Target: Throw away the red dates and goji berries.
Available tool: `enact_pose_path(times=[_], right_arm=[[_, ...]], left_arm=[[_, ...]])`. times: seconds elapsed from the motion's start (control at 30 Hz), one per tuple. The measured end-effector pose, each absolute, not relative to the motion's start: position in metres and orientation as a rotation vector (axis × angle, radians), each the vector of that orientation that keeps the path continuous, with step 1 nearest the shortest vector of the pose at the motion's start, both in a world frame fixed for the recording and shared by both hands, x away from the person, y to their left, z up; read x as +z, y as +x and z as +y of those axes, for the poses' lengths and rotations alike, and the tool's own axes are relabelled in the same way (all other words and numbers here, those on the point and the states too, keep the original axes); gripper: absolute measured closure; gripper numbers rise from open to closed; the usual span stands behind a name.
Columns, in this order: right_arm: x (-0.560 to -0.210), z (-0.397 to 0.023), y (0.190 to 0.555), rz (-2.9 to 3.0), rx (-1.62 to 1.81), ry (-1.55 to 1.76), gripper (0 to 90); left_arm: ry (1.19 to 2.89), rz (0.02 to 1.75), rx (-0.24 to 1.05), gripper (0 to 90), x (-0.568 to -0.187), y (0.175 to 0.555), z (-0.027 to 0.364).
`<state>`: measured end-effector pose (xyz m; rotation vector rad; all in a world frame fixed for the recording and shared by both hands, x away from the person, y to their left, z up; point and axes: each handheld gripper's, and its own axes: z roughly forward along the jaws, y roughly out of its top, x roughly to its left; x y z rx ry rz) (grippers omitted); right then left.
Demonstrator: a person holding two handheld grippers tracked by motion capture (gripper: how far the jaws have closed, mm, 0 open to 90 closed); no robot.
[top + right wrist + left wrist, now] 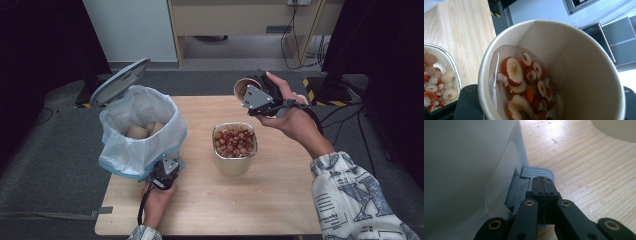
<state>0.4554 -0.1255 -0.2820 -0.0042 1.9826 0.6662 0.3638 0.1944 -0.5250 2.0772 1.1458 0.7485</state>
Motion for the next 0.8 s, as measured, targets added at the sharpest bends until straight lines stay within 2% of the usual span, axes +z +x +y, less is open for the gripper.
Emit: enact_pose_path(times=[0.8], right_arm=[[-0.2760, -0.1261, 0.4573, 1.960, 0.639, -0.077, 32.6]], left_arm=[[2.073, 1.147, 0.742, 89.2, -0.5250, 0.3640, 0.1949]])
